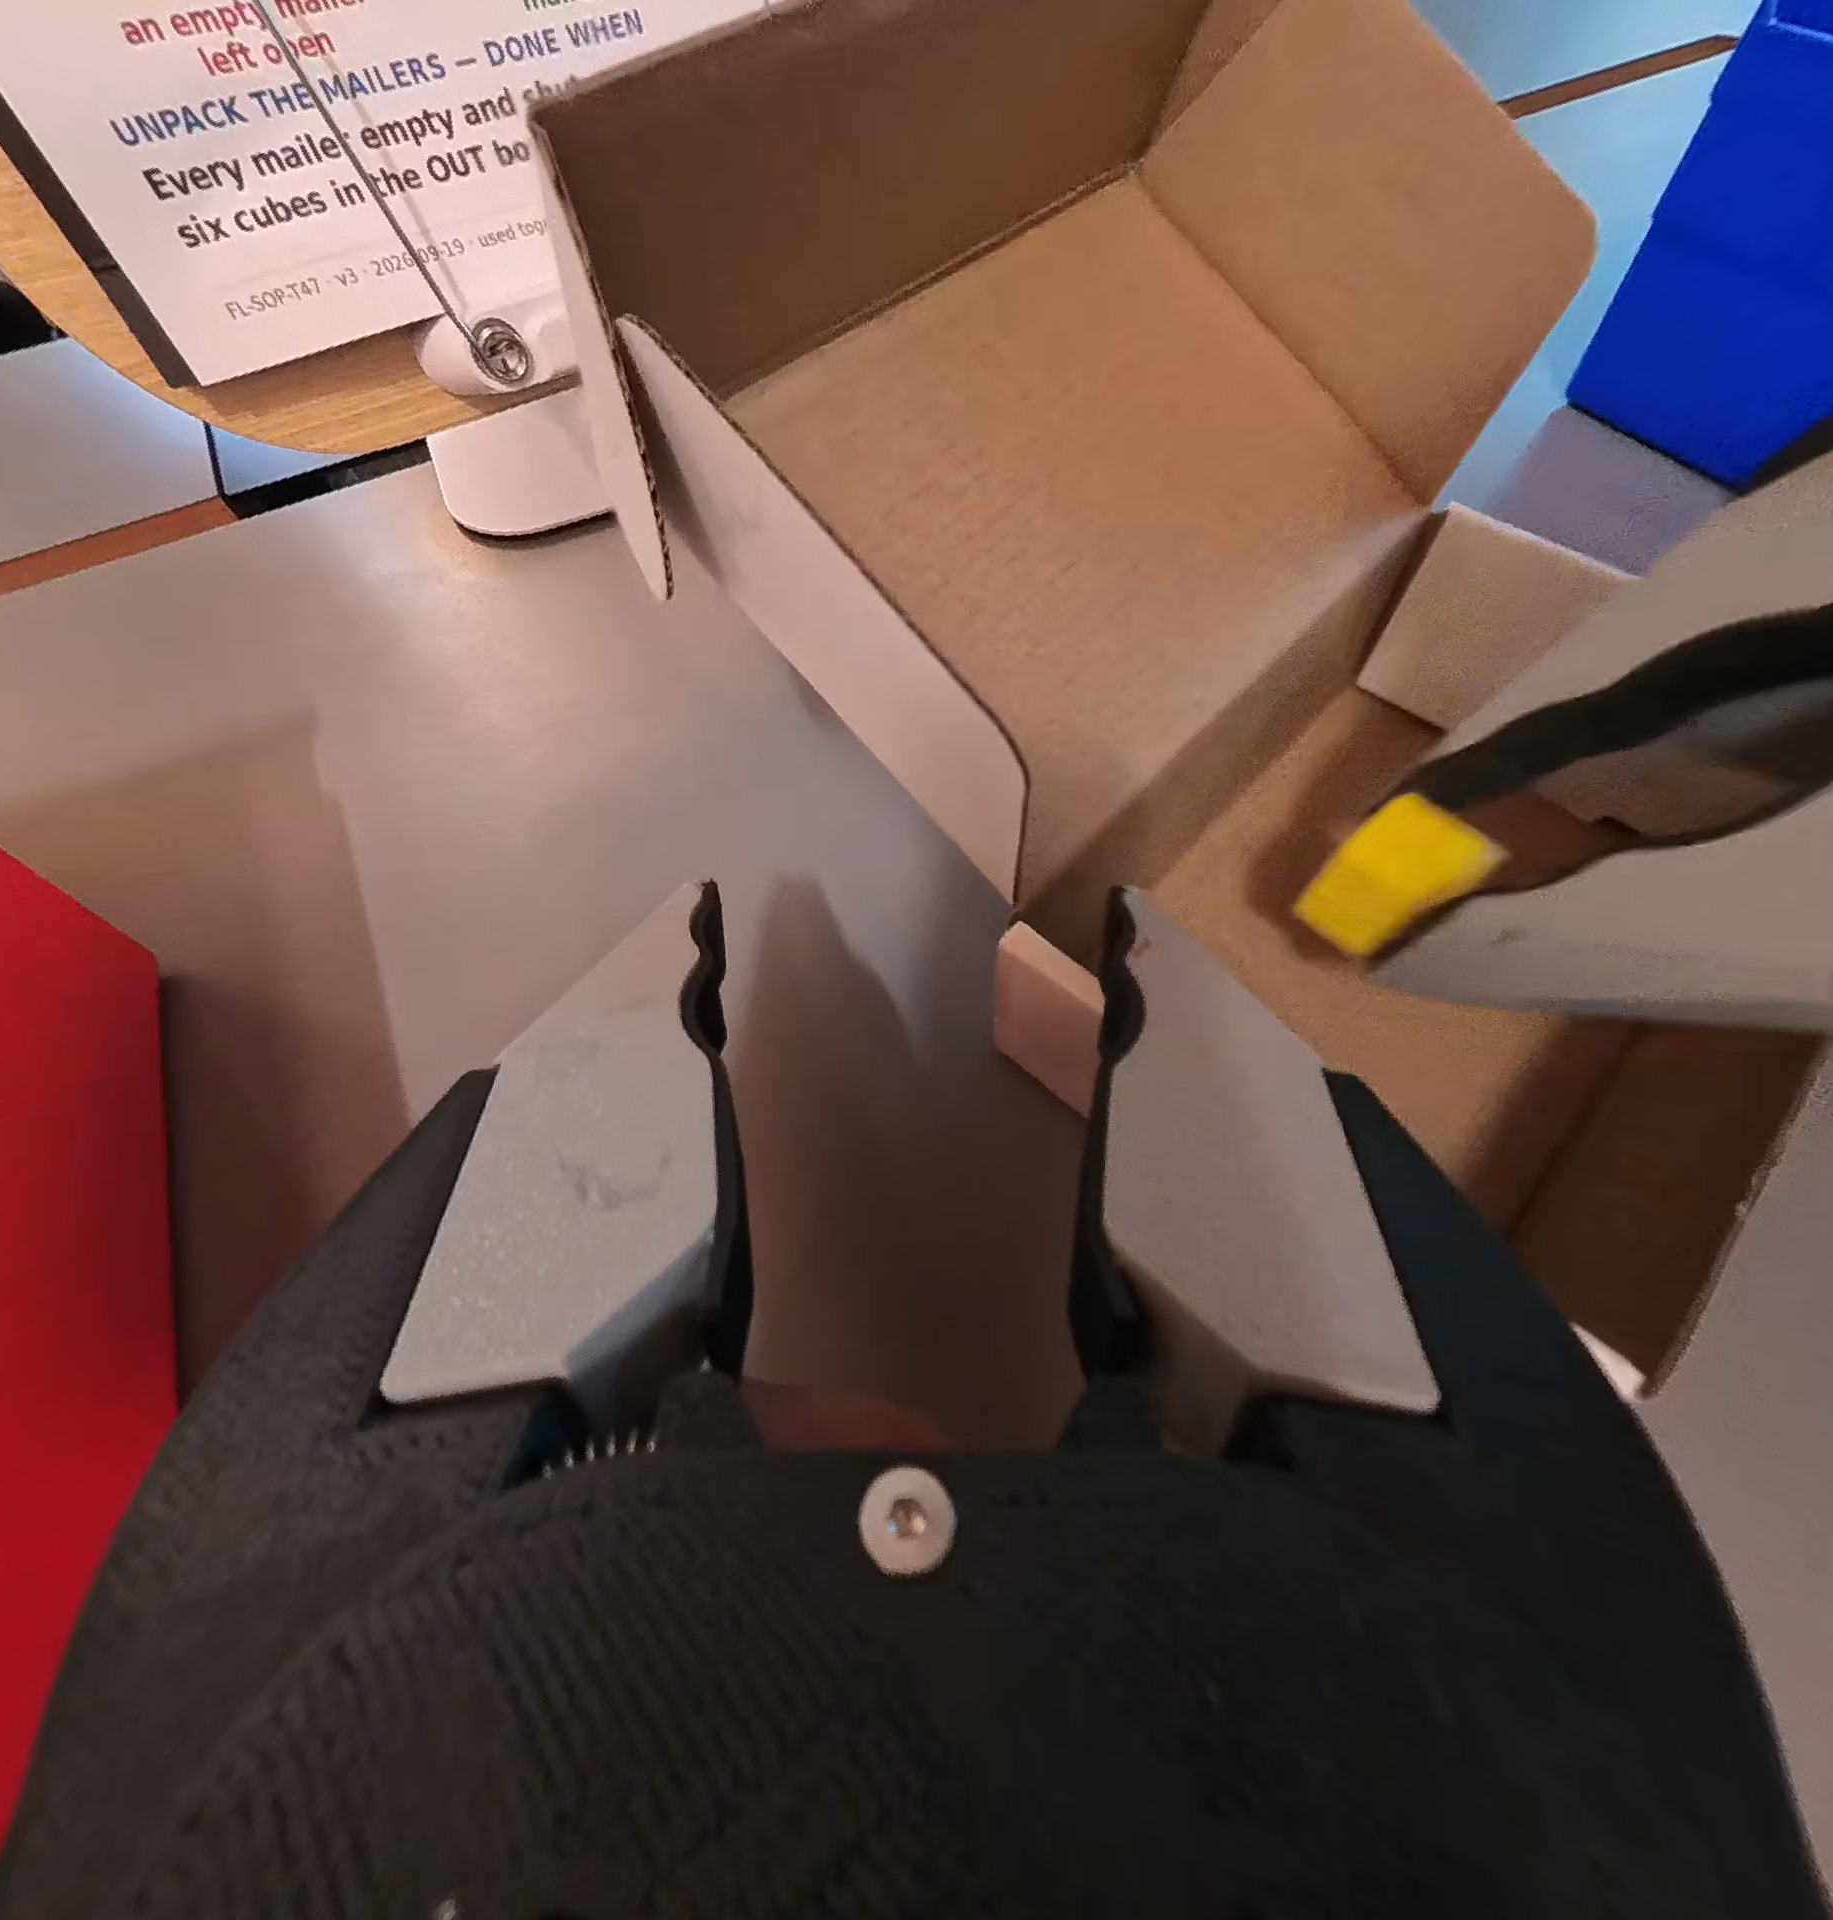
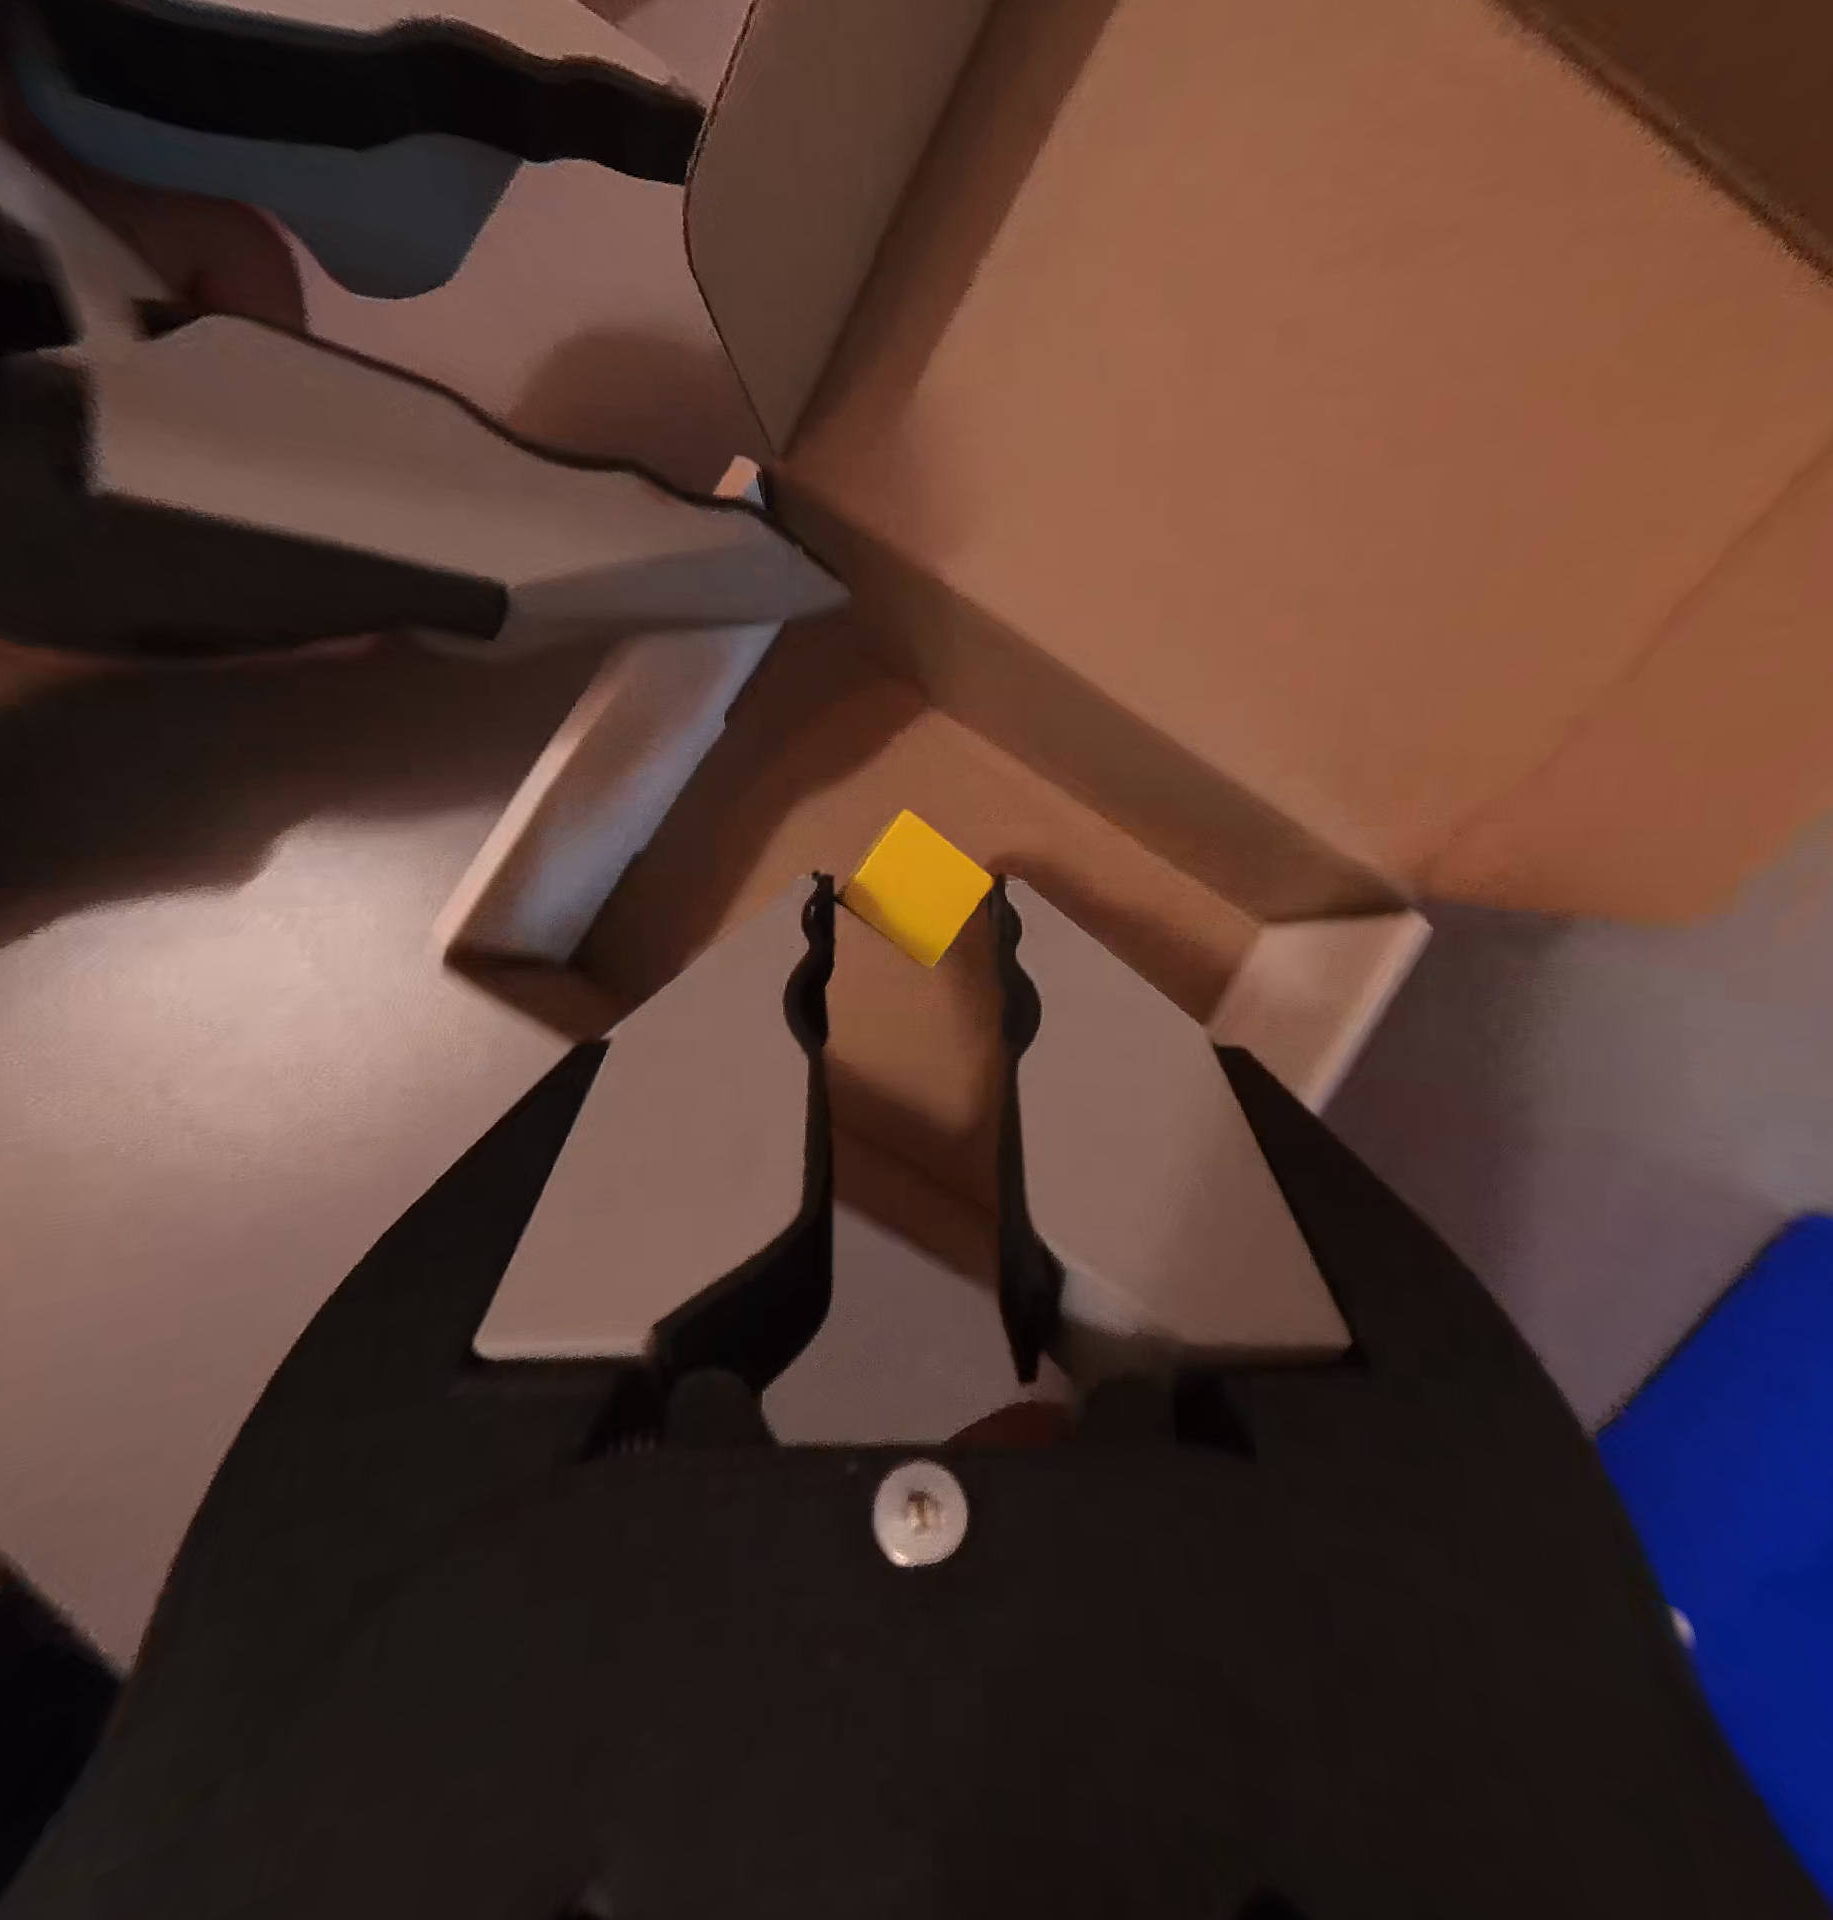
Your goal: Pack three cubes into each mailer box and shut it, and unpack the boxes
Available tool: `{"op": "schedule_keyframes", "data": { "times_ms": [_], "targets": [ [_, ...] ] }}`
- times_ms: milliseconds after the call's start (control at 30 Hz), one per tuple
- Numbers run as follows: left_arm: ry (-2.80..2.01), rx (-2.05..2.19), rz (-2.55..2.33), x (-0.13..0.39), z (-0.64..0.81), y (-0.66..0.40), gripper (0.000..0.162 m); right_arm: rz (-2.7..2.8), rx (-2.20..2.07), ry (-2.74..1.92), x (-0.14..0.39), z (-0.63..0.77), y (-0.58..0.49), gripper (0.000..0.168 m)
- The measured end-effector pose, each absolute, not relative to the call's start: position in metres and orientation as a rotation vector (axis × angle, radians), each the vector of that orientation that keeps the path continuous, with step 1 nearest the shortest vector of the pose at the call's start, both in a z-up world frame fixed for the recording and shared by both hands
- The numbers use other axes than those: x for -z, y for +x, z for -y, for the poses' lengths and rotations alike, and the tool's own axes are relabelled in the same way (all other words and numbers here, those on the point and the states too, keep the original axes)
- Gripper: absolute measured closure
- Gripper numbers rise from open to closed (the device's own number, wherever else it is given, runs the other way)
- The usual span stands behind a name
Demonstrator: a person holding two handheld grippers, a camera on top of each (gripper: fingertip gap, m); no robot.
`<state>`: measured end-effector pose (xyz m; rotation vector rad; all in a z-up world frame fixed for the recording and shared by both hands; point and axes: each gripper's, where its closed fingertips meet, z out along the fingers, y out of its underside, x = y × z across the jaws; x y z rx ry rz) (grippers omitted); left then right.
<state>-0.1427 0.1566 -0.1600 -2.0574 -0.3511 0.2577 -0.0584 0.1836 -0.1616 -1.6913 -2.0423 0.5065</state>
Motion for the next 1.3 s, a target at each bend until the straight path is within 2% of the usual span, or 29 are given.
{"op": "schedule_keyframes", "data": {
  "times_ms": [400, 567, 800, 933, 1067, 1167, 1300],
  "targets": [
    [-2.052, -0.263, 0.350, 0.160, -0.157, -0.143, 0.093, 1.657, -0.488, -1.848, 0.060, -0.313, 0.105, 0.141],
    [-2.052, -0.271, 0.348, 0.160, -0.157, -0.143, 0.093, 1.587, -0.378, -2.037, 0.087, -0.358, 0.176, 0.141],
    [-2.051, -0.288, 0.343, 0.159, -0.157, -0.143, 0.093, 1.722, -0.170, -2.208, 0.161, -0.364, 0.204, 0.141],
    [-2.051, -0.279, 0.349, 0.160, -0.157, -0.144, 0.092, 1.766, -0.098, -2.273, 0.182, -0.365, 0.217, 0.141],
    [-2.050, -0.291, 0.341, 0.159, -0.157, -0.144, 0.093, 1.755, -0.111, -2.277, 0.182, -0.366, 0.216, 0.125],
    [-2.052, -0.284, 0.348, 0.160, -0.156, -0.144, 0.092, 1.705, -0.136, -2.236, 0.167, -0.369, 0.211, 0.125],
    [-2.052, -0.284, 0.346, 0.160, -0.157, -0.144, 0.092, 1.553, -0.262, -2.094, 0.112, -0.365, 0.194, 0.125]
  ]
}}
